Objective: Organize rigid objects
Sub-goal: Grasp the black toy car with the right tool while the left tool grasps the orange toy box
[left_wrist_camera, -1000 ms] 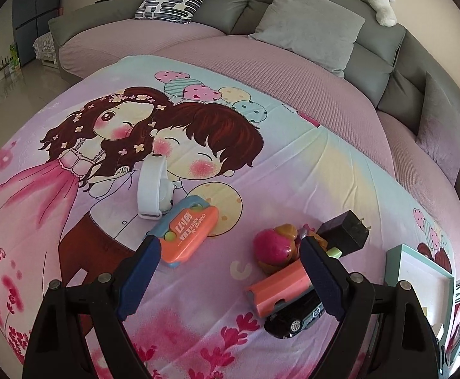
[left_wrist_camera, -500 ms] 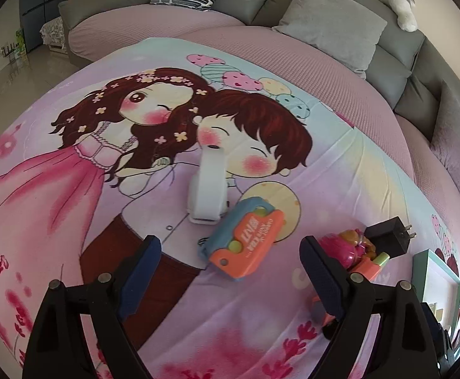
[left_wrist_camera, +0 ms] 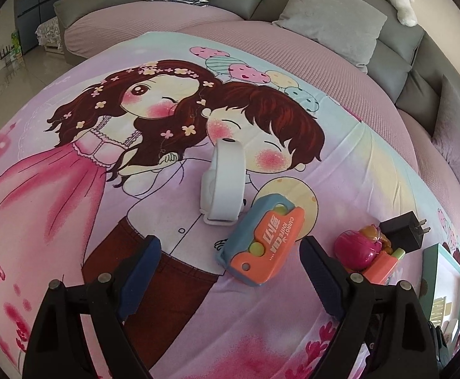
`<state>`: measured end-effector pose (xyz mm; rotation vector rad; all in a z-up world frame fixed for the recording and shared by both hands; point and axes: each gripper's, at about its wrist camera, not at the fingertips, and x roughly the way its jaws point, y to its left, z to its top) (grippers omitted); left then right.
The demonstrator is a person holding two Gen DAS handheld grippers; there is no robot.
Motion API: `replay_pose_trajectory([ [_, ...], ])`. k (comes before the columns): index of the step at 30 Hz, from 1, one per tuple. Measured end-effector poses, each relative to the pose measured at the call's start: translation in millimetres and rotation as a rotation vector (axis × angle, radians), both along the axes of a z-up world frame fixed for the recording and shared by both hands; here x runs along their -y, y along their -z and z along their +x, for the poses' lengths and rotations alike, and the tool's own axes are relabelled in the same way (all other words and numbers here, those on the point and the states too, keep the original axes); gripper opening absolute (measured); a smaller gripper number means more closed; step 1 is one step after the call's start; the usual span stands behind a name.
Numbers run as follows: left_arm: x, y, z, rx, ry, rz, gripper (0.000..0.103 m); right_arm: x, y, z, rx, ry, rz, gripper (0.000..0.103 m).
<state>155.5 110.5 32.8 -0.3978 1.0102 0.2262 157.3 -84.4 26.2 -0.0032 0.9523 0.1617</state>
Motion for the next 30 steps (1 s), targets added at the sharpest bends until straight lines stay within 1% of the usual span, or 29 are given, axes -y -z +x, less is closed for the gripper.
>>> replay_pose_trajectory([
  [3, 2, 5, 3, -0.009, 0.011, 0.005, 0.09, 1, 2, -1, -0.005, 0.003, -0.002, 0.103],
  [9, 3, 11, 7, -0.012, 0.007, 0.036, 0.09, 17, 7, -1, -0.046, 0.073, -0.004, 0.103],
  [13, 4, 12, 10, -0.004, 0.006, 0.05, 0.09, 22, 7, 0, -0.043, 0.101, -0.01, 0.103],
  [17, 9, 13, 15, 0.0, 0.008, 0.073, 0.09, 18, 7, 0, -0.029, 0.086, -0.002, 0.102],
  [20, 14, 14, 17, 0.005, 0.023, 0.08, 0.089, 12, 8, 1, -0.016, 0.064, -0.001, 0.099],
  [22, 16, 15, 18, 0.005, 0.031, 0.074, 0.089, 9, 8, 1, -0.016, 0.045, 0.003, 0.093],
  [23, 17, 15, 18, 0.003, 0.035, 0.073, 0.089, 9, 8, 1, -0.019, 0.04, 0.014, 0.092],
  [25, 19, 14, 18, 0.008, 0.044, 0.075, 0.083, 8, 8, 1, -0.02, 0.036, 0.022, 0.088],
  [26, 19, 14, 19, 0.01, 0.047, 0.075, 0.076, 8, 7, 0, -0.018, 0.03, 0.025, 0.086],
  [27, 20, 14, 19, 0.011, 0.05, 0.078, 0.068, 7, 7, 0, -0.017, 0.027, 0.027, 0.08],
  [28, 22, 13, 19, 0.011, 0.055, 0.083, 0.066, 7, 7, 0, -0.016, 0.025, 0.026, 0.076],
  [29, 23, 13, 20, 0.013, 0.062, 0.085, 0.063, 7, 6, -1, -0.015, 0.023, 0.027, 0.074],
  [30, 25, 13, 19, 0.015, 0.069, 0.085, 0.059, 7, 6, -1, -0.016, 0.02, 0.031, 0.068],
])
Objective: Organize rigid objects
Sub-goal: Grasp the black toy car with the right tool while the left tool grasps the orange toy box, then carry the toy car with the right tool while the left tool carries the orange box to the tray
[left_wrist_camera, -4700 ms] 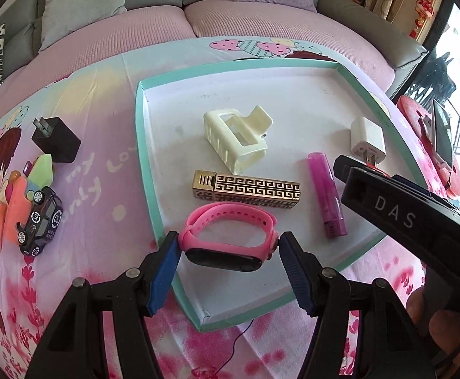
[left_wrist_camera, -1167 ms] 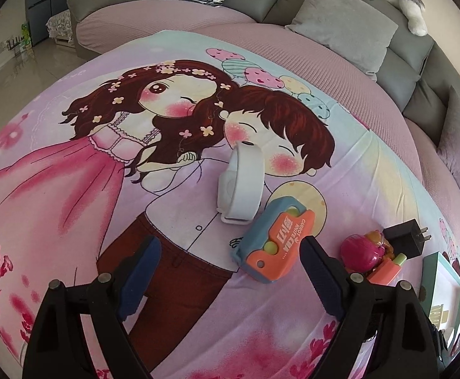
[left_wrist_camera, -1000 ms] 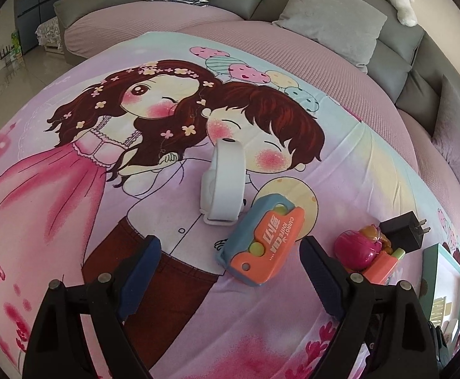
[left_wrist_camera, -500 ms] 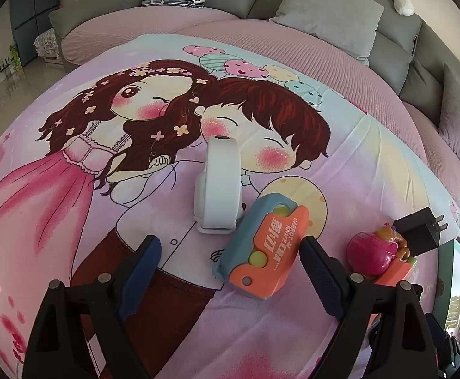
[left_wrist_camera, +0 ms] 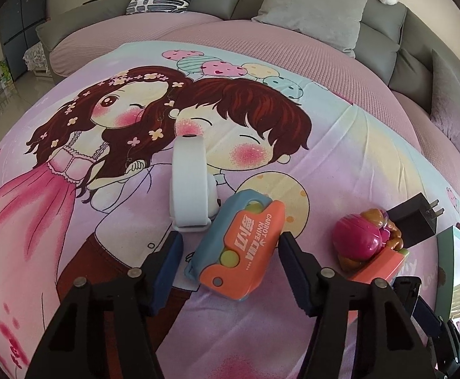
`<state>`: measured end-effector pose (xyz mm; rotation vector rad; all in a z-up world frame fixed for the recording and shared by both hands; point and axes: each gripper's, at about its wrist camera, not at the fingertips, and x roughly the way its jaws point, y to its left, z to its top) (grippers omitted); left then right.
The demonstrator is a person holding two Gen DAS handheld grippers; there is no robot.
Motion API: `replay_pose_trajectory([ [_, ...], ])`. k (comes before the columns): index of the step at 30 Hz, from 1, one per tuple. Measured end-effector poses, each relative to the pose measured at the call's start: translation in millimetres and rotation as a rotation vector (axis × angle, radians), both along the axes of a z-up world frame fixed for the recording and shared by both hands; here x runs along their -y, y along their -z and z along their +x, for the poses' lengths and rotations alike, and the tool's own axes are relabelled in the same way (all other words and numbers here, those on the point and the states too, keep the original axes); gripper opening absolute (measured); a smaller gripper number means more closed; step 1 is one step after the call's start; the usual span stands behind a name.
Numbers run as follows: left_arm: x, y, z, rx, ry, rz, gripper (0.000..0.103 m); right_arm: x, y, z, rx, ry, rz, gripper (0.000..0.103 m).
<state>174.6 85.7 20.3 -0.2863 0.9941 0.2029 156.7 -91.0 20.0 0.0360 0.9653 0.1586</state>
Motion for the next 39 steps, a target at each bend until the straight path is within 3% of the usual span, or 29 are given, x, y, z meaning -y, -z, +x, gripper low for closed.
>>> replay_pose_trajectory([
  [3, 3, -1, 0, 0.006, 0.014, -0.002, 0.055, 1, -1, -1, 0.002, 0.003, 0.002, 0.047],
  [8, 4, -2, -1, 0.02, 0.031, -0.022, 0.05, 7, -2, 0, 0.001, 0.019, 0.022, 0.035],
  [14, 5, -7, -2, 0.049, 0.038, -0.049, 0.045, 12, -8, -2, 0.009, 0.024, 0.049, 0.034],
  [20, 3, -16, -6, 0.073, 0.032, -0.046, 0.044, 20, -29, -9, 0.083, 0.043, 0.075, 0.034],
  [39, 21, -74, -26, 0.22, 0.063, 0.008, 0.044, 47, -51, -17, 0.131, 0.09, 0.119, 0.034],
])
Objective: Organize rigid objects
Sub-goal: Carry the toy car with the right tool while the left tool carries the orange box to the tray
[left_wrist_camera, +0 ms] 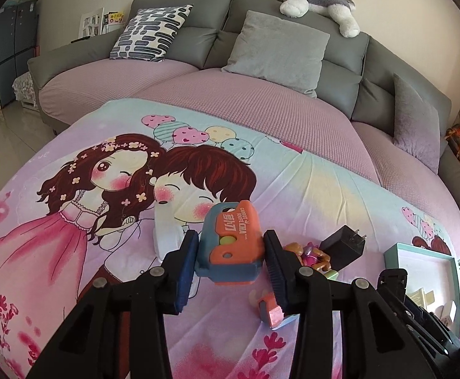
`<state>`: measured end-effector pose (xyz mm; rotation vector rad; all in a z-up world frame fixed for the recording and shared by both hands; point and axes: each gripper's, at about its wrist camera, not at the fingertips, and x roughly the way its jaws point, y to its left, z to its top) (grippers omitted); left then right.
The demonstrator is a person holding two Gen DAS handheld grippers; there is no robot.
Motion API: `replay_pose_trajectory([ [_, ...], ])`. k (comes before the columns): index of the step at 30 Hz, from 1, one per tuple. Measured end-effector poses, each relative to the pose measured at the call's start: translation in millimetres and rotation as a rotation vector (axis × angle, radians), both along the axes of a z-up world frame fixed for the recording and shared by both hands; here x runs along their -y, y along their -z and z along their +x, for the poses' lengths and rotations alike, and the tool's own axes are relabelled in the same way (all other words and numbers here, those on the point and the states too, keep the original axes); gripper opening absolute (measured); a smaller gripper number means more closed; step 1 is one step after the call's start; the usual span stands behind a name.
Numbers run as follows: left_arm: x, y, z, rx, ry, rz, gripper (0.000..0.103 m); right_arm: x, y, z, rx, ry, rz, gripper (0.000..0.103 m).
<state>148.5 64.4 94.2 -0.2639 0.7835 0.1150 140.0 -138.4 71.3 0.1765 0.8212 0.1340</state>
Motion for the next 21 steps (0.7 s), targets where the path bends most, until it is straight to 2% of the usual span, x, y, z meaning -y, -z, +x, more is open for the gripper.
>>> replay_pose_trajectory([
  [11, 44, -28, -9, 0.07, 0.081, 0.008, 0.044, 49, -9, -4, 0.003, 0.128, -0.007, 0.034],
  [21, 110, -31, -6, 0.064, 0.228, 0.019, 0.044, 118, -10, -7, -0.028, 0.291, 0.011, 0.034],
])
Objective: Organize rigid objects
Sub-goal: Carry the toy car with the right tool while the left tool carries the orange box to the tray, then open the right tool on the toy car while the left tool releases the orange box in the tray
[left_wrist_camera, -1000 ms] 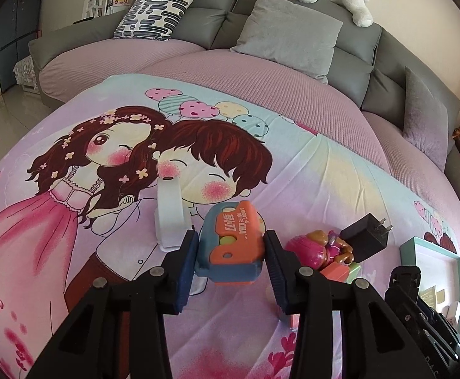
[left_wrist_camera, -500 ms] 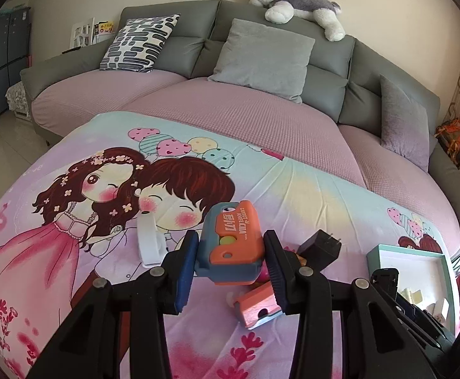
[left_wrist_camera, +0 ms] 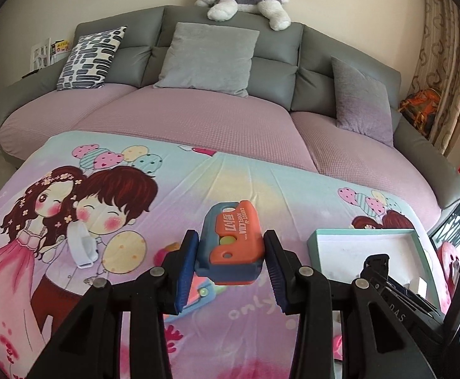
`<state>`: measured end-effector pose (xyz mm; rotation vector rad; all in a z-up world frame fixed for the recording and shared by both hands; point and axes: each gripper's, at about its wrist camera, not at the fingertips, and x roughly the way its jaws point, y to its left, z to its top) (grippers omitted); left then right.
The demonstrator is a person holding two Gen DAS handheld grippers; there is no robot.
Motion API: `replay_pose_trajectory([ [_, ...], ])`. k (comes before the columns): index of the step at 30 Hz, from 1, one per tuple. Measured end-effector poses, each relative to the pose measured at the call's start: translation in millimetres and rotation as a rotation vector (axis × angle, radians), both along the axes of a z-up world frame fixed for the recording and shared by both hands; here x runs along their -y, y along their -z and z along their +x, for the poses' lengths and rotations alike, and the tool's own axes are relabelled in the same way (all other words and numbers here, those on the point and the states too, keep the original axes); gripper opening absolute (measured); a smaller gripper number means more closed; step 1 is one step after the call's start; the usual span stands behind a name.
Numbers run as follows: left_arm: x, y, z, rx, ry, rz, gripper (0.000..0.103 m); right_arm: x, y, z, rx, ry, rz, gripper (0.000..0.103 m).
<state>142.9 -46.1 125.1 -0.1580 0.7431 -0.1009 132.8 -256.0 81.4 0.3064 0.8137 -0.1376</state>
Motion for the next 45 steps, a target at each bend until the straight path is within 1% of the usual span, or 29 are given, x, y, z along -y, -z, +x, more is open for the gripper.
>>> replay_pose_trajectory([
  [6, 43, 4, 2, -0.018, 0.091, 0.025, 0.044, 30, -1, -5, -0.013, 0.056, -0.011, 0.034],
  [12, 87, 9, 5, -0.037, 0.205, 0.048, 0.044, 55, 1, -8, -0.024, 0.112, 0.01, 0.034],
  [17, 120, 16, 10, -0.062, 0.278, 0.092, 0.044, 73, 6, -12, -0.04, 0.159, 0.025, 0.034],
  [20, 137, 23, 17, -0.084, 0.305, 0.116, 0.044, 80, 10, -12, -0.054, 0.174, 0.034, 0.034],
  [27, 155, 39, 24, -0.118, 0.314, 0.125, 0.044, 91, 14, -13, -0.069, 0.19, 0.031, 0.034],
  [32, 160, 47, 19, -0.107, 0.315, 0.14, 0.044, 97, 15, -15, -0.077, 0.201, 0.024, 0.034],
  [36, 161, 56, 19, -0.126, 0.306, 0.148, 0.044, 100, 19, -16, -0.09, 0.206, 0.025, 0.034],
  [45, 158, 59, 16, -0.135, 0.295, 0.15, 0.044, 101, 20, -15, -0.095, 0.197, 0.02, 0.034],
])
